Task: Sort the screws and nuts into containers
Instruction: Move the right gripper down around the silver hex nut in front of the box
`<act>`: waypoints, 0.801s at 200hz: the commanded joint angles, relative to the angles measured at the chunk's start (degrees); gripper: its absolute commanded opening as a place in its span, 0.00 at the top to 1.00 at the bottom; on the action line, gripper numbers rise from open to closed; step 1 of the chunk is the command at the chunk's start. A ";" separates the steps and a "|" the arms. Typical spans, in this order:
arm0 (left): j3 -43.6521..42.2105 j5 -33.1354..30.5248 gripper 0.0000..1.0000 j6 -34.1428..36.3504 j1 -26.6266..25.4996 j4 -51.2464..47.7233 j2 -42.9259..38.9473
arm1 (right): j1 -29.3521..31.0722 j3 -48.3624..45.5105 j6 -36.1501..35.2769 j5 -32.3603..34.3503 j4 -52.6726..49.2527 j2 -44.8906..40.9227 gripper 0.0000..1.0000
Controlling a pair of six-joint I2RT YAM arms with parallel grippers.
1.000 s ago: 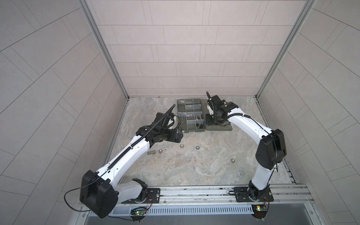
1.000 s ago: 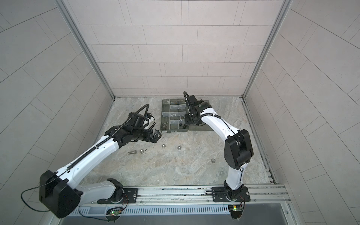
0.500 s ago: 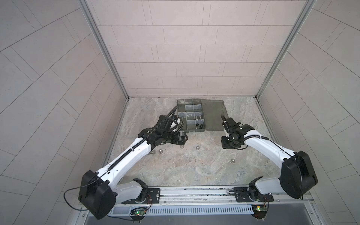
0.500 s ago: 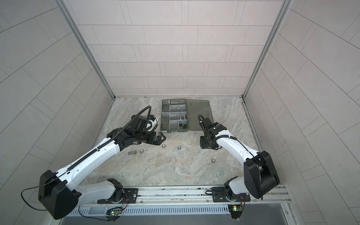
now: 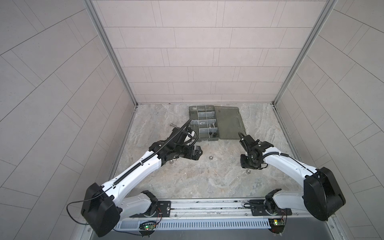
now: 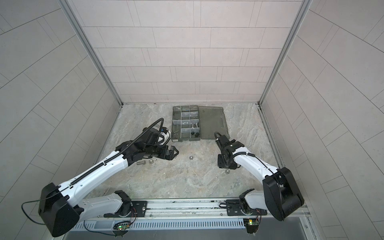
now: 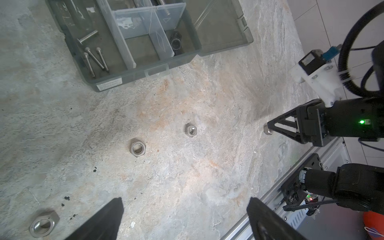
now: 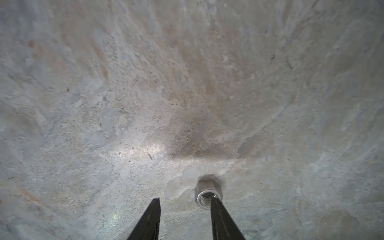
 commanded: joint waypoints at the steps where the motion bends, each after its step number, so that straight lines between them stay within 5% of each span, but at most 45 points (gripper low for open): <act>1: -0.58 -0.98 0.00 0.11 -0.24 0.35 -1.27 | -1.22 -1.76 2.14 0.55 0.86 -0.27 0.58; 160: 0.56 -0.29 0.00 1.08 -0.26 0.71 1.03 | -4.79 -6.68 1.57 -2.01 4.35 0.29 0.60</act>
